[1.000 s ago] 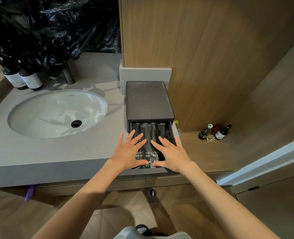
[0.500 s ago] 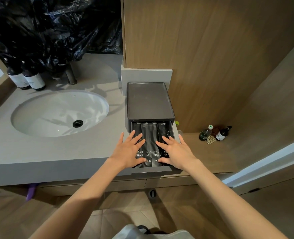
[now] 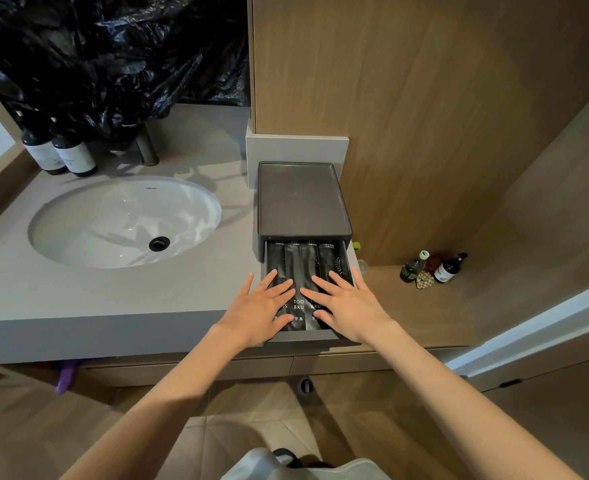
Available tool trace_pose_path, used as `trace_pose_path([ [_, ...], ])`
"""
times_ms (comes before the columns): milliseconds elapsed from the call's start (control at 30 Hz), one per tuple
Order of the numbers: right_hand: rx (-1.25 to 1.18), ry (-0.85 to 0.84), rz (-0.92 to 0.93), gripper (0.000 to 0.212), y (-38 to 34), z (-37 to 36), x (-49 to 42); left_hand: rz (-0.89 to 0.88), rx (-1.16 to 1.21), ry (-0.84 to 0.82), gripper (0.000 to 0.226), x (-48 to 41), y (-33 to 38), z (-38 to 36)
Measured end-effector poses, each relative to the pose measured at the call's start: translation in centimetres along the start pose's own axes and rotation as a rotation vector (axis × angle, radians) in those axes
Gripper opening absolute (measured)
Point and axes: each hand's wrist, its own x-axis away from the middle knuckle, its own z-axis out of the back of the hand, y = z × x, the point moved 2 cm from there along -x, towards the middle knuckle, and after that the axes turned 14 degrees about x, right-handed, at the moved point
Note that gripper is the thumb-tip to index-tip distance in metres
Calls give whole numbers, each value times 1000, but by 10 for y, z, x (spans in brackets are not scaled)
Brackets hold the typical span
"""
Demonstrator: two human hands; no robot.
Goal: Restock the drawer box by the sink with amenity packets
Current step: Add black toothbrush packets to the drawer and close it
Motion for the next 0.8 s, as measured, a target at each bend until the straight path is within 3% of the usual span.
trace_pose_path([
  [300,-77,-34,-23,54,0,0,1,4,61,2,59,1,0,1],
  [467,-376,113,-49,55,4,8,27,-40,273,205,61,20,5,5],
  [600,-420,212,-26,51,9,9,51,-110,301,387,64,43,4,2],
  [800,-336,194,-37,33,8,-8,62,-140,261,364,42,55,0,-11],
])
